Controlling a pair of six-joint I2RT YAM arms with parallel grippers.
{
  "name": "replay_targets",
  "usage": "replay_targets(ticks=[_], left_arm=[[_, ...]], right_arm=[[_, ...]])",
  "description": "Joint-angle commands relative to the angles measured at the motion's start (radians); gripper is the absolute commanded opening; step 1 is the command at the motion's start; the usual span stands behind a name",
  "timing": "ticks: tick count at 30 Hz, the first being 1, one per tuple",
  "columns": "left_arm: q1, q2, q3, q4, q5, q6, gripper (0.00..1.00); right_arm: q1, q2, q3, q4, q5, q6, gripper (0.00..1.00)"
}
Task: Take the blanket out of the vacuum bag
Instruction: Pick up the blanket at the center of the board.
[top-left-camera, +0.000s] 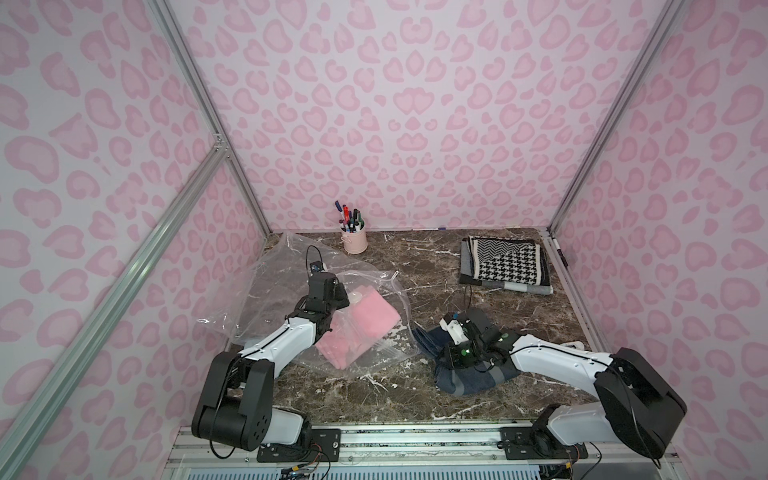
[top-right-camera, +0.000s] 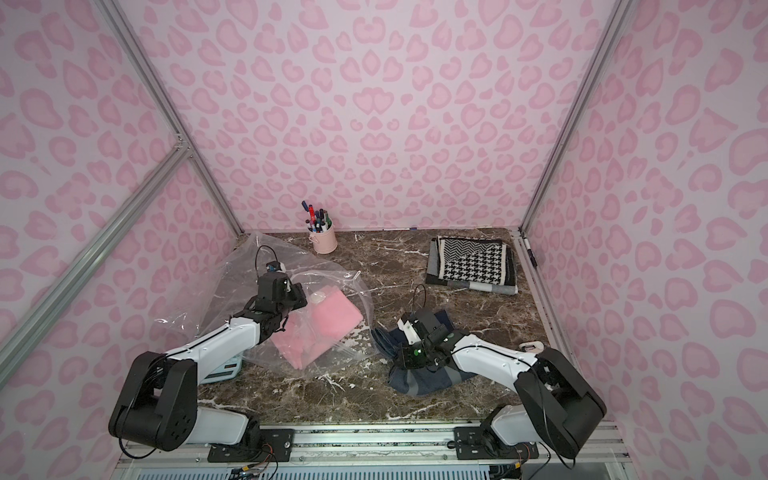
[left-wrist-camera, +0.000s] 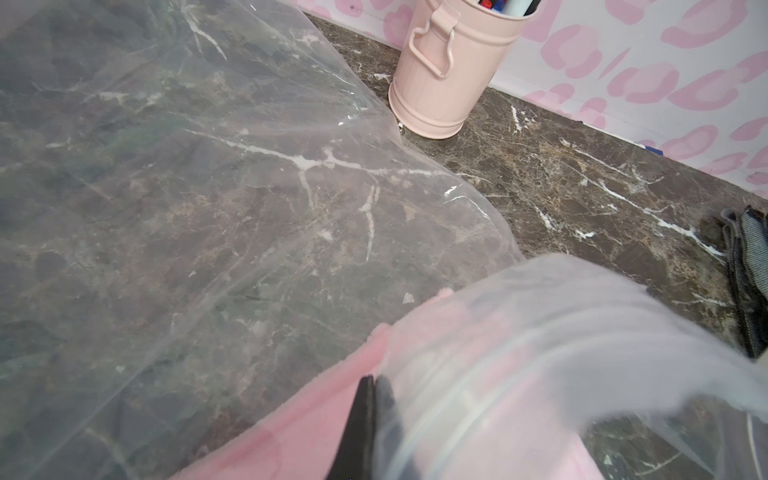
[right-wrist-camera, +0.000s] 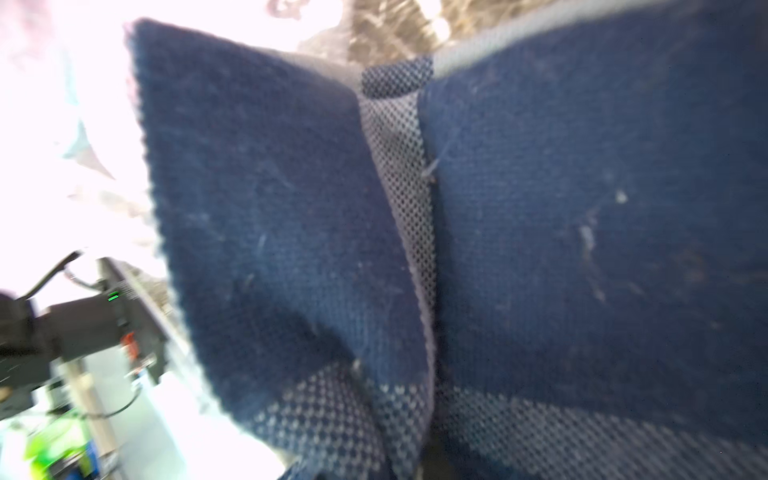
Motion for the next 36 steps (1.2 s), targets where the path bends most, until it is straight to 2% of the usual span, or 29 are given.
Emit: replay_targets(ticks=[1, 9, 16, 25, 30, 36], left_arm=[[0.001, 0.003, 0.001, 0.018, 0.009, -0.003, 0.04], [0.001, 0.007, -0.002, 0.028, 0.017, -0.002, 0.04], [0.001, 0.008, 0.002, 0.034, 0.044, -0.006, 0.04], [0.0, -0.017, -0.005, 0.013, 0.031, -0.001, 0.04], [0.001, -0.015, 0.001, 0.012, 0.038, 0.0, 0.04], [0.001, -0.01, 0.003, 0.011, 0.043, 0.0, 0.04]], right_arm=[[-0.02, -0.042, -0.017, 0.019, -0.082, 0.045, 0.0], [-0.129, -0.155, 0.0, -0.004, -0.091, 0.04, 0.0], [-0.236, -0.178, 0.148, -0.069, -0.023, -0.039, 0.0], [-0.378, -0.18, 0.308, -0.133, -0.101, -0.136, 0.0], [-0.44, -0.224, 0.333, -0.148, -0.131, -0.139, 0.0], [-0.578, -0.306, 0.36, -0.187, -0.15, -0.172, 0.0]])
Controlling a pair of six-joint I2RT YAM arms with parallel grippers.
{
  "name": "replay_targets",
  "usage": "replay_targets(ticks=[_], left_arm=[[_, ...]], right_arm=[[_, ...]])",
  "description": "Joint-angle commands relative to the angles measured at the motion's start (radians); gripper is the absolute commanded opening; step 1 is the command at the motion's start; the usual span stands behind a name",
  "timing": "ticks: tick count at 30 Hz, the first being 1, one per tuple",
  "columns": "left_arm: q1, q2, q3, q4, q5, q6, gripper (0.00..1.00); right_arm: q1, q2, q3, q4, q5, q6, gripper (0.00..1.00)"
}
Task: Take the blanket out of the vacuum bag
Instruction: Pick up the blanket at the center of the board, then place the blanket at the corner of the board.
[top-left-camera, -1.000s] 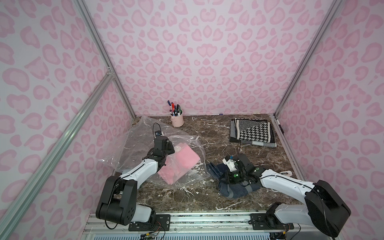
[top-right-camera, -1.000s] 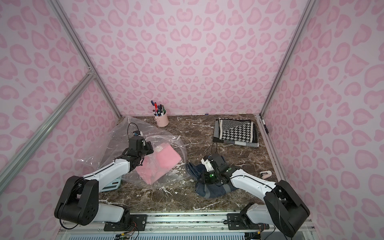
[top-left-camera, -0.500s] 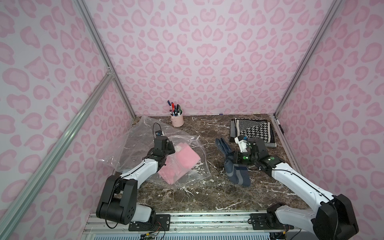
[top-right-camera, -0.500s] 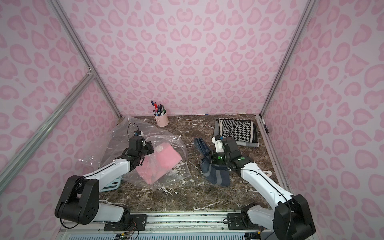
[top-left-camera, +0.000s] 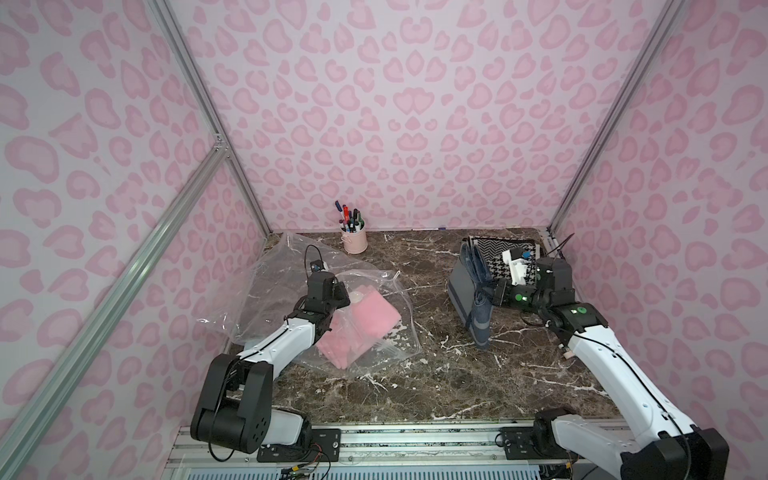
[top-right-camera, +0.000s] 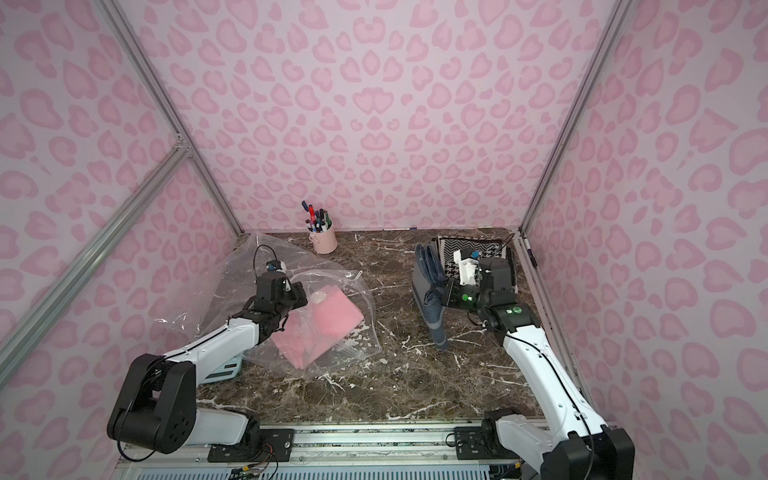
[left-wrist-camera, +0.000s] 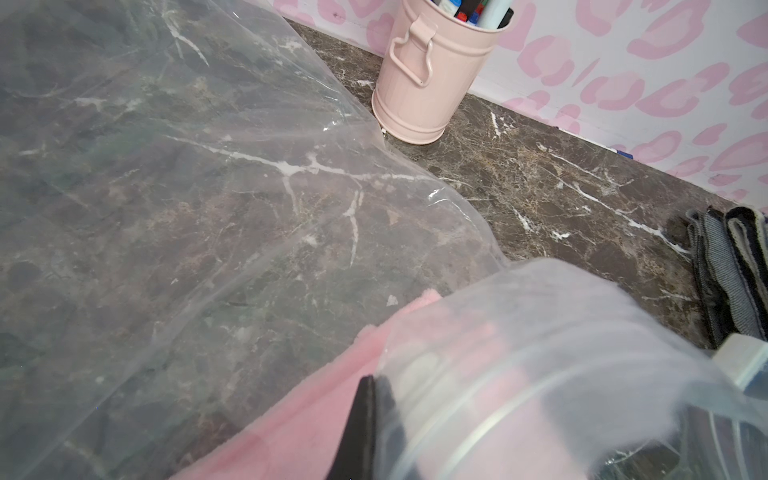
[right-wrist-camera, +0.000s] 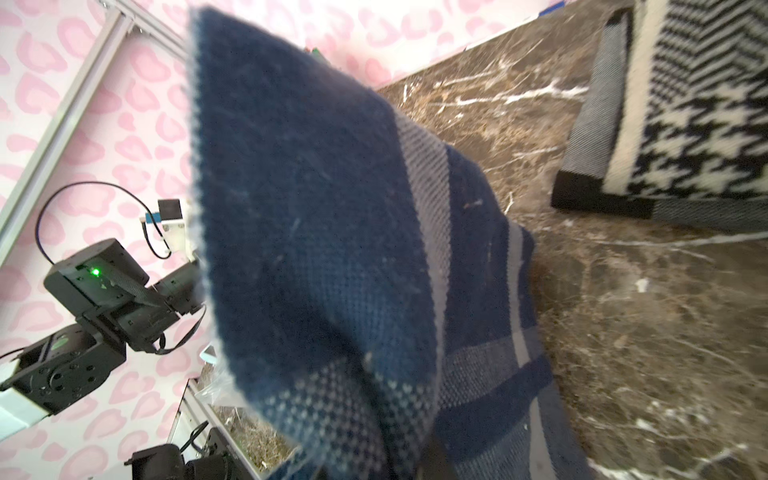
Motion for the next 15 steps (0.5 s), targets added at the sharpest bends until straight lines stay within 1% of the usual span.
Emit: replay_targets(ticks=[1, 6, 11, 15], left_arm=[[-0.001, 0.005, 0.004, -0.001, 0.008, 0.0, 0.04], [0.0, 0.003, -0.005, 0.004, 0.007, -0.002, 0.04], [0.0, 0.002, 0.001, -0.004, 0.005, 0.005, 0.04], [0.0, 0.005, 0.003, -0.004, 0.003, 0.008, 0.04]], right_arm=[[-0.067, -0.016, 0.055, -0.03, -0.034, -0.062, 0.0], [-0.178, 0.005, 0.144, -0.097, -0.061, -0.123, 0.0], [-0.297, 0.044, 0.186, -0.063, -0.111, -0.126, 0.0], [-0.389, 0.079, 0.245, -0.043, -0.129, -0.124, 0.0]])
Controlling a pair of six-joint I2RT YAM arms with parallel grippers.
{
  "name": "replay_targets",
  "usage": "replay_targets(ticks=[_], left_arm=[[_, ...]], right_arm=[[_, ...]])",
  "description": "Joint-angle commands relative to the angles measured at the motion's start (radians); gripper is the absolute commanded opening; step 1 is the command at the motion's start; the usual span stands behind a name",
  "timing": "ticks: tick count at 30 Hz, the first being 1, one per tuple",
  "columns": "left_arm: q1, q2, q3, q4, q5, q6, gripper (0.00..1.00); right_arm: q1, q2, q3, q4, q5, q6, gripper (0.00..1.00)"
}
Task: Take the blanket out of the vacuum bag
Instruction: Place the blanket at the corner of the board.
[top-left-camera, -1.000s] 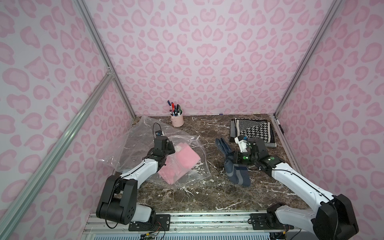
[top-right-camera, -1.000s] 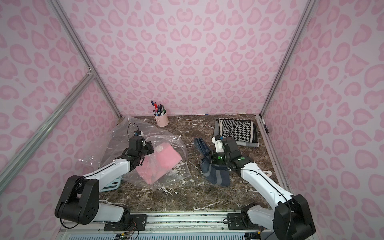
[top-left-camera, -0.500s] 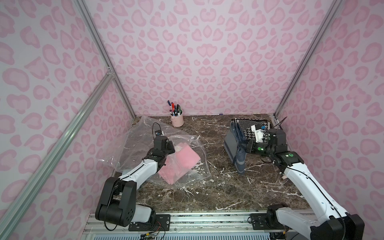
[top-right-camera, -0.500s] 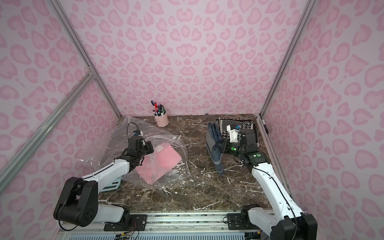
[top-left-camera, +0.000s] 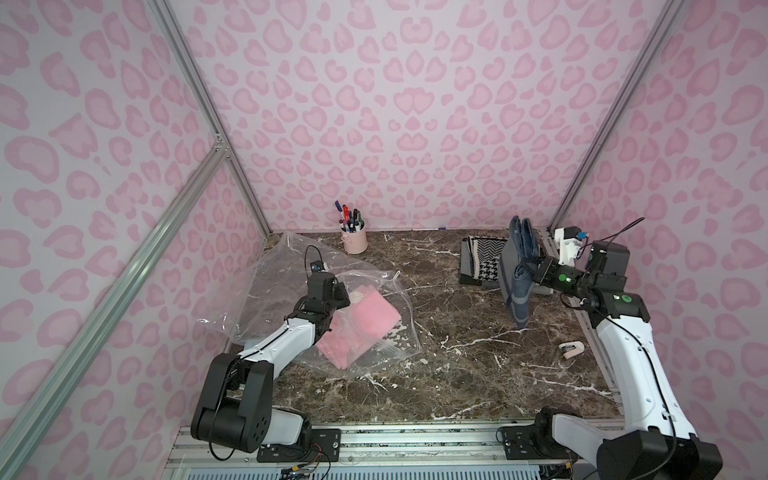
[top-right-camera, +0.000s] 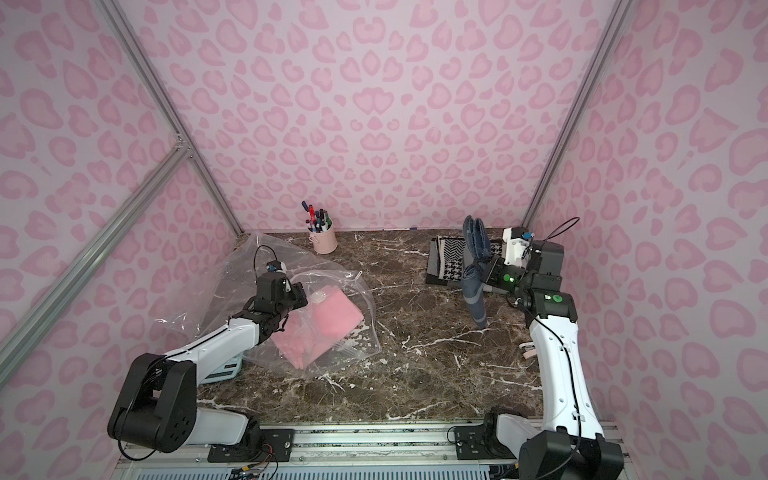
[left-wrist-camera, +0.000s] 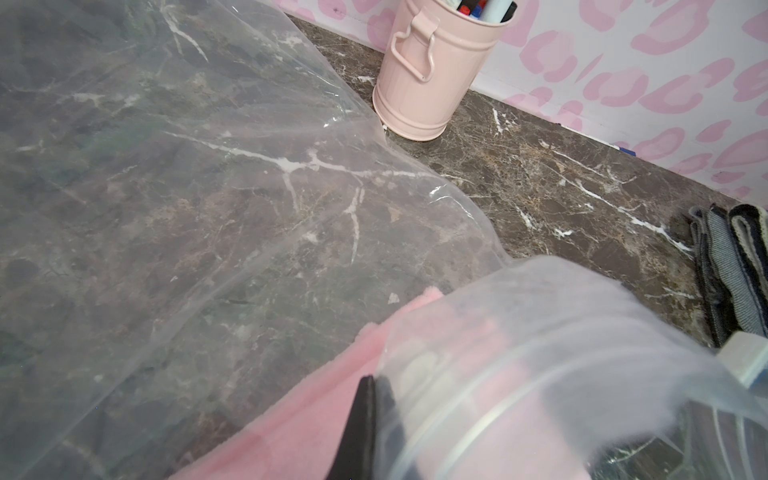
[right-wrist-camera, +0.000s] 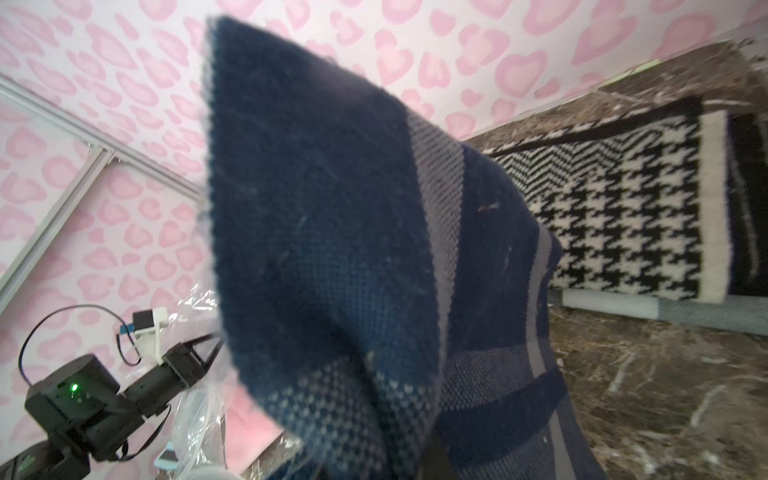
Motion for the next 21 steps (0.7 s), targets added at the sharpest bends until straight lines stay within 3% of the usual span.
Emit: replay_targets(ticks=[1, 7, 21], left_arm=[[-0.001, 0.002, 0.006, -0.003, 0.002, 0.007, 0.04], [0.0, 0.017, 0.009, 0.002, 0.001, 0.008, 0.04], [0.0, 0.069, 0.055, -0.004, 0.022, 0.013, 0.04]], right_arm=[[-0.064, 0.023, 0.055, 0.056, -0.047, -0.018, 0.0], [-0.164, 0.089, 0.114, 0.13, -0.091, 0.027, 0.0], [-0.22, 0.358, 0.338, 0.22, -0.044, 0.059, 0.0]])
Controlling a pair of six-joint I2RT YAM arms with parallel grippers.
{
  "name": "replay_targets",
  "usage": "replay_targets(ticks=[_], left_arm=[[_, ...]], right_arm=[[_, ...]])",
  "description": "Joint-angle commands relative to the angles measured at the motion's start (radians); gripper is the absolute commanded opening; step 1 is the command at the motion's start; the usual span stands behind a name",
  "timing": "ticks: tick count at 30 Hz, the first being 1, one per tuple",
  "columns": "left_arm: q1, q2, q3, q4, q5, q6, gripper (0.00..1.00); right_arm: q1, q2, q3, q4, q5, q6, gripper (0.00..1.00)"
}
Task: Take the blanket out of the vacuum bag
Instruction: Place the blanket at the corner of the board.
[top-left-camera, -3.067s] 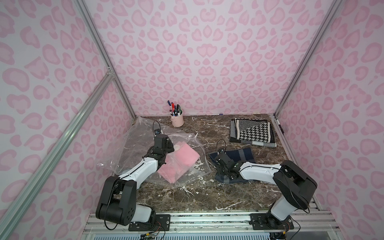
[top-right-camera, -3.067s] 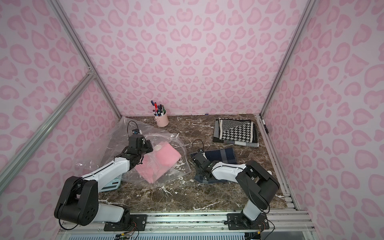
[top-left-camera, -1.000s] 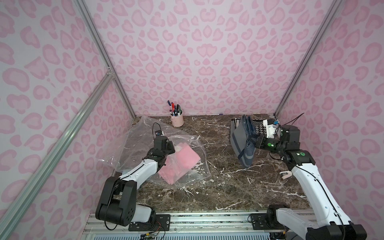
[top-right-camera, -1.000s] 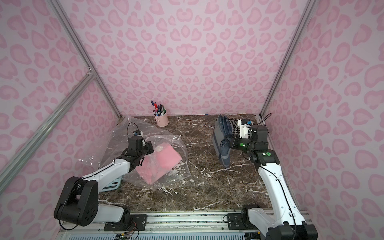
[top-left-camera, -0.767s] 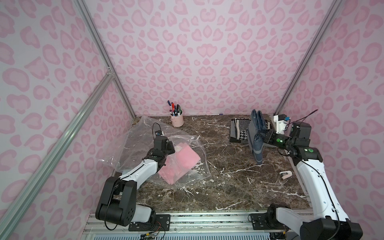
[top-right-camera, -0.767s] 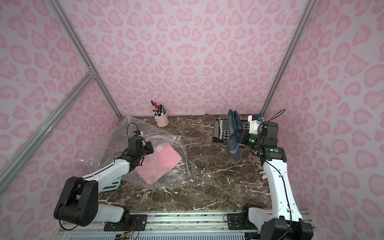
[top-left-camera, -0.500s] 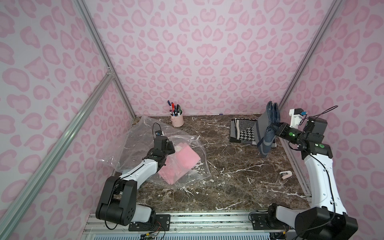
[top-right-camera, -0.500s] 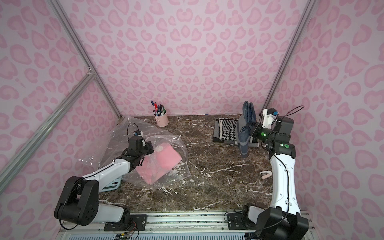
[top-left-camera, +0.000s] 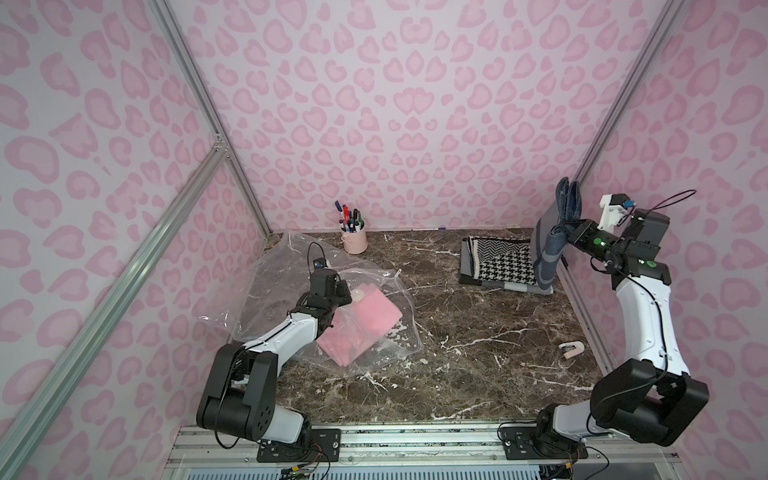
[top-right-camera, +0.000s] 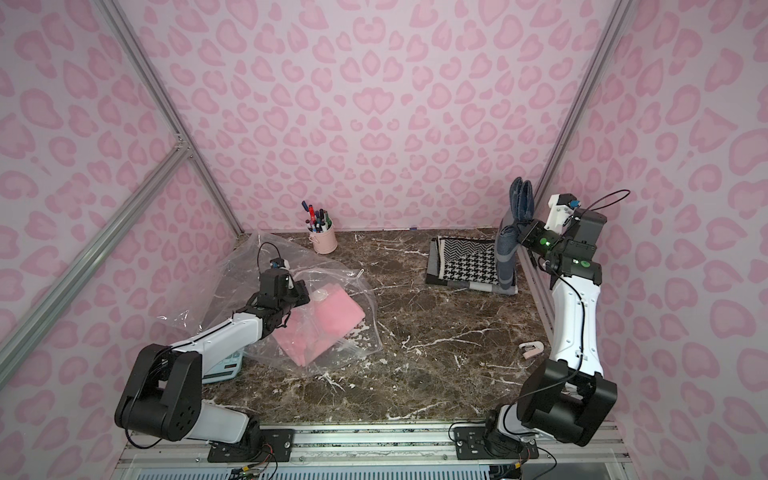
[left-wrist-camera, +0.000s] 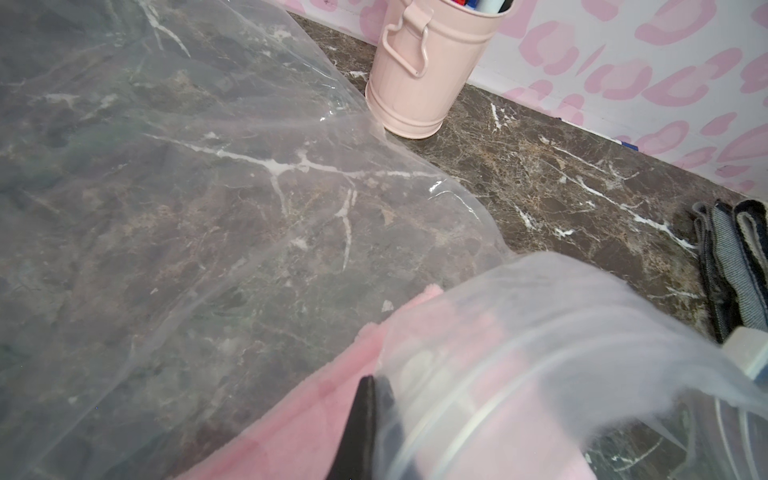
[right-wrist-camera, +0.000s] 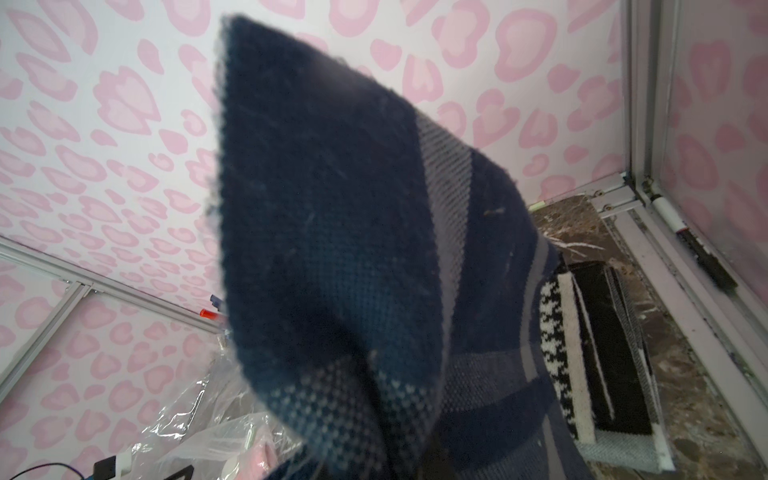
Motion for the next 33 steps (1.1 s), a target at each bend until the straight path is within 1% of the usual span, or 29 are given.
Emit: replay_targets(ticks=[1, 4, 14, 23, 33], left_arm=[[0.0, 0.013, 0.013, -0.004, 0.008, 0.007, 0.04], [0.001, 0.022, 0.022, -0.006, 0.008, 0.008, 0.04], [0.0, 0.046, 0.061, -0.019, 0.005, 0.014, 0.04], [0.0, 0.06, 0.056, -0.014, 0.013, 0.013, 0.04], [0.001, 0.069, 0.049, -0.006, 0.016, 0.011, 0.04]], right_arm=[[-0.024, 0.06, 0.049, 0.057, -0.017, -0.002, 0.0], [-0.055, 0.115, 0.078, 0.058, -0.06, 0.004, 0.0], [-0.106, 0.179, 0.107, 0.082, -0.062, 0.005, 0.0], [-0.119, 0.233, 0.111, 0.088, -0.065, 0.001, 0.0], [-0.122, 0.29, 0.149, 0.096, -0.059, 0.005, 0.0]])
